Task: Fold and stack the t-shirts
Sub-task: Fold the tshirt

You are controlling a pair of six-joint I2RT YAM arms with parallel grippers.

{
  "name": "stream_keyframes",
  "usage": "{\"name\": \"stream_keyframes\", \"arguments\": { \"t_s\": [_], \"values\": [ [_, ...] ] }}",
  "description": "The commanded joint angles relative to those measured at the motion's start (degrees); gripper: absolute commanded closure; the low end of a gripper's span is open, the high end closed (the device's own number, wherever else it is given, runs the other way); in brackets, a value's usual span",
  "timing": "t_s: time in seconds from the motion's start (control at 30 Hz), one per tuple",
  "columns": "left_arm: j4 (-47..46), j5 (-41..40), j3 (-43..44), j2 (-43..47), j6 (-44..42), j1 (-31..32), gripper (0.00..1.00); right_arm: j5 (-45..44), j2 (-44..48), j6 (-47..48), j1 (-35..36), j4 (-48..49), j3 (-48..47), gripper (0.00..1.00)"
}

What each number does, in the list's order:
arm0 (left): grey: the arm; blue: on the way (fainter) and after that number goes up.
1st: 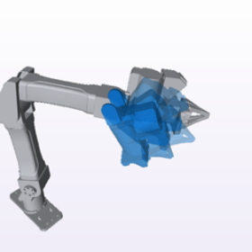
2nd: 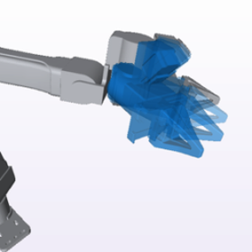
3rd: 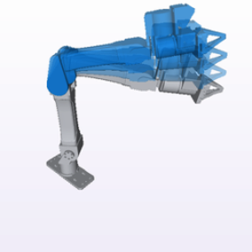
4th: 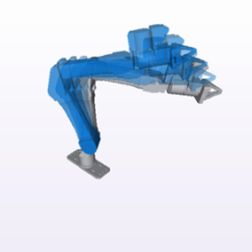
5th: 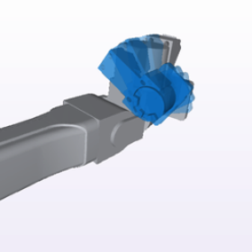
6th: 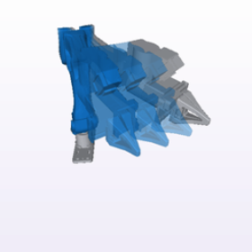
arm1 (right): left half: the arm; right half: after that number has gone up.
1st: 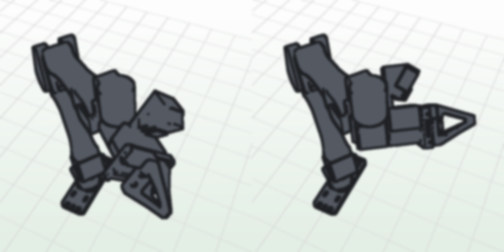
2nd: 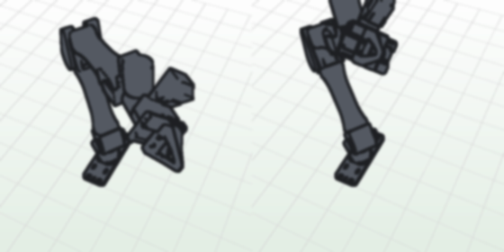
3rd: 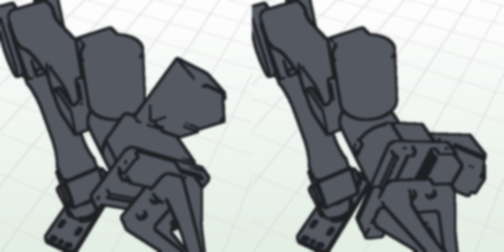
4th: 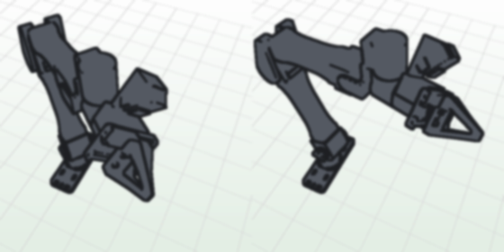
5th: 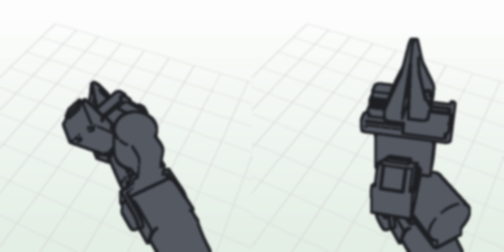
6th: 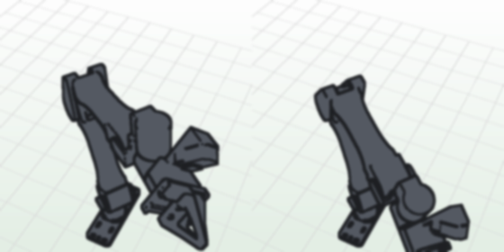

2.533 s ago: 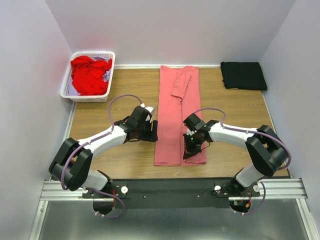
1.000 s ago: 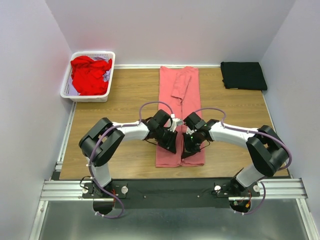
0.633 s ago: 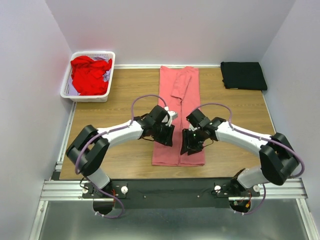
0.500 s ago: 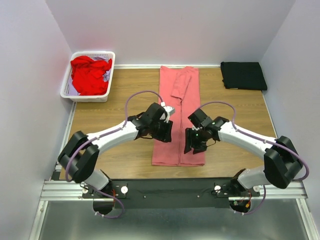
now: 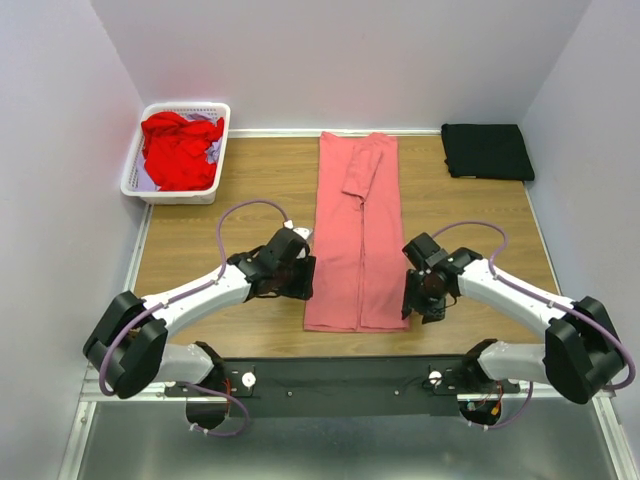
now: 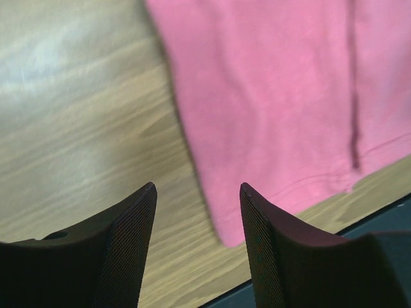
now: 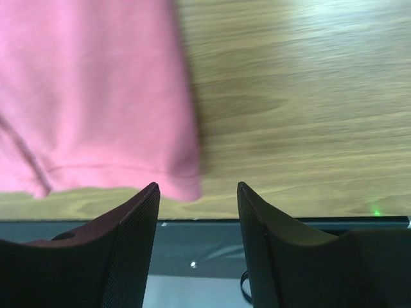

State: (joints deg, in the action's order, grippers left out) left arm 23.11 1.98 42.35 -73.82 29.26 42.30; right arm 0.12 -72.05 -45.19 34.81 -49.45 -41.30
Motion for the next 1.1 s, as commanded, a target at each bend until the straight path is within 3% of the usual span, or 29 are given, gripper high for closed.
{"name": "stream_keyframes", "arguments": {
  "t_s": [0.0,0.13,0.47,0.8,1.07],
  "values": [
    [0.88,-2.42,-1.74,1.66,1.51,-0.29,0.37,-0.49,1.91,-1.57,-1.76,4.25,3.68,0.43],
    [0.79,-2.24,-1.92,1.75,1.68,-0.29,0.37,3.92,2.53,-2.44,-1.94,9.19,6.40,0.45],
    [0.44,0.83,-3.76,1.58,1.77,-0.29,0.37,3.57,1.13,-2.97,-2.11,11.48,11.50,0.59],
    [0.00,5.84,-4.82,0.26,1.51,-0.29,0.37,5.33,0.95,-1.66,-2.11,11.83,11.77,0.99],
    [0.26,8.57,-5.26,-1.41,1.51,-0.20,0.39,5.86,0.86,-0.52,-2.11,11.92,10.98,0.99]
  ]
}}
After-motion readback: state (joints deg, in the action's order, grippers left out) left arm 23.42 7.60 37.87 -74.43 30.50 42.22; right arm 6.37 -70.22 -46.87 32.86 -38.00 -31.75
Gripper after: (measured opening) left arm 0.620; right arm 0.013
